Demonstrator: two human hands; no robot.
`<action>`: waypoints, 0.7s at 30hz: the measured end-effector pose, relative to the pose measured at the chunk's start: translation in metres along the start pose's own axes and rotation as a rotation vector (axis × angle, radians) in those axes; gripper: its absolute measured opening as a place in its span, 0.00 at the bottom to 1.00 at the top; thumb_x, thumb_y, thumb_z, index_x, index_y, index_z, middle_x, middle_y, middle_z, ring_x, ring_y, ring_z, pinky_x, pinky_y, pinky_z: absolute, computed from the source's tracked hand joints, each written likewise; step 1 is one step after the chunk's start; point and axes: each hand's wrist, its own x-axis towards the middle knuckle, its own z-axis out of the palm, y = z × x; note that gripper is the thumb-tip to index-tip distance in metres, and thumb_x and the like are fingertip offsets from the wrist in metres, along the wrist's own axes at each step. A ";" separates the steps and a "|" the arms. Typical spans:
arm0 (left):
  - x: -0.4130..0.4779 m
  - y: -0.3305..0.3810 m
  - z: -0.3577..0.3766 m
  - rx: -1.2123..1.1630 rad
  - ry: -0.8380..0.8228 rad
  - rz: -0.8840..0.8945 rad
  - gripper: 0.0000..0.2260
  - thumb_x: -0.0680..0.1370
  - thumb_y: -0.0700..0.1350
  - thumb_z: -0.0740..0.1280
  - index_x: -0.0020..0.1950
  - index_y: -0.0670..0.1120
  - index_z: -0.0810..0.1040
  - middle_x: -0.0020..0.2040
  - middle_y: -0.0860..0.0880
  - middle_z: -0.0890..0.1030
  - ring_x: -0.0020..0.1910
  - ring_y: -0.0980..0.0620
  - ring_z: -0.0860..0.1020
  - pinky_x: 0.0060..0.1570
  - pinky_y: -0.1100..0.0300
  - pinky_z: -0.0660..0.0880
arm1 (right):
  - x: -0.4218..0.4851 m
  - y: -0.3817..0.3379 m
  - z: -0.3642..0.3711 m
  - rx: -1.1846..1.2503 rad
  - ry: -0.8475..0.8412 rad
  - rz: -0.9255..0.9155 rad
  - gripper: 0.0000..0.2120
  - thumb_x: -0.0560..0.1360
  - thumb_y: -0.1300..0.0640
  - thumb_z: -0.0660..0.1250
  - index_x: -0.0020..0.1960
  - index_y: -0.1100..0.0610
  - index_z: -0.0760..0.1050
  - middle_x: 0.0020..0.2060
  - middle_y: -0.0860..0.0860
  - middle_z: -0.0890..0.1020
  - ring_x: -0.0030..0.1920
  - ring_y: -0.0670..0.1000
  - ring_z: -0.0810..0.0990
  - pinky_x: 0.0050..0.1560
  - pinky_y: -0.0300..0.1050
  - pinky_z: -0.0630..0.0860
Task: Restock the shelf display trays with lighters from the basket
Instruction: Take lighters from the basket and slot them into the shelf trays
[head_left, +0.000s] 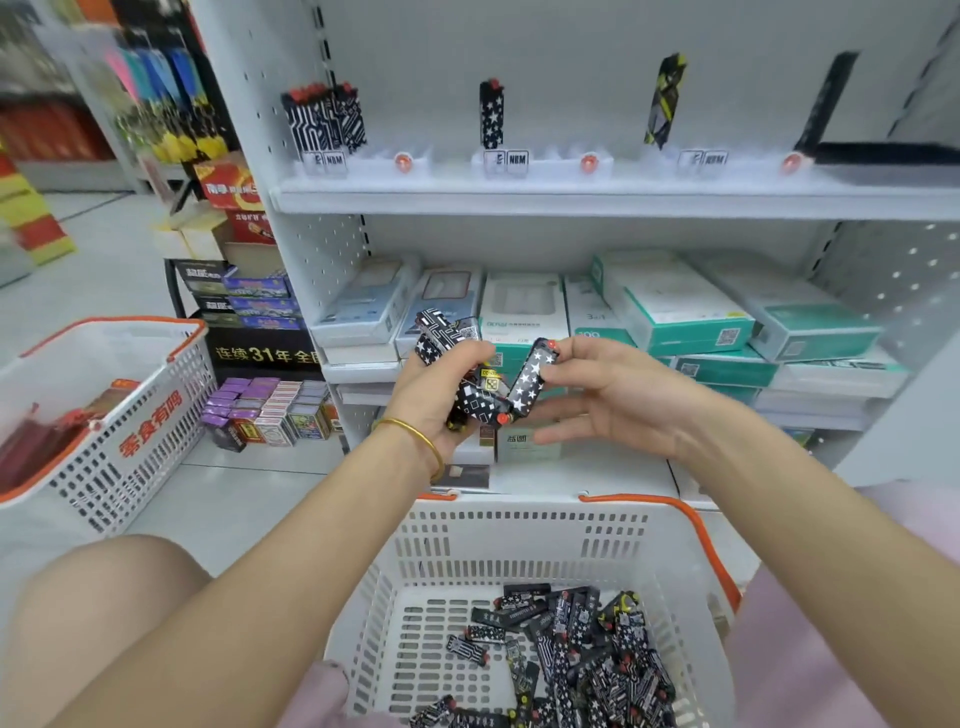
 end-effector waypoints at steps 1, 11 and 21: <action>-0.001 0.004 0.004 -0.005 -0.008 0.009 0.09 0.73 0.38 0.69 0.53 0.44 0.74 0.45 0.41 0.81 0.38 0.46 0.80 0.37 0.54 0.77 | -0.002 -0.005 0.000 -0.019 0.013 -0.018 0.06 0.77 0.65 0.61 0.52 0.57 0.67 0.44 0.57 0.82 0.39 0.54 0.84 0.35 0.47 0.82; -0.009 0.049 0.034 0.001 -0.001 0.129 0.10 0.71 0.40 0.71 0.47 0.49 0.72 0.35 0.49 0.77 0.35 0.49 0.76 0.36 0.58 0.71 | -0.010 -0.060 0.002 -0.201 0.110 -0.243 0.05 0.77 0.66 0.62 0.51 0.58 0.70 0.39 0.56 0.80 0.32 0.51 0.82 0.35 0.45 0.82; -0.012 0.117 0.049 -0.079 -0.051 0.188 0.06 0.73 0.41 0.69 0.45 0.47 0.72 0.35 0.48 0.77 0.30 0.52 0.78 0.26 0.65 0.74 | 0.011 -0.161 0.007 -0.305 0.256 -0.542 0.09 0.77 0.66 0.63 0.52 0.53 0.71 0.40 0.55 0.78 0.33 0.50 0.81 0.37 0.49 0.80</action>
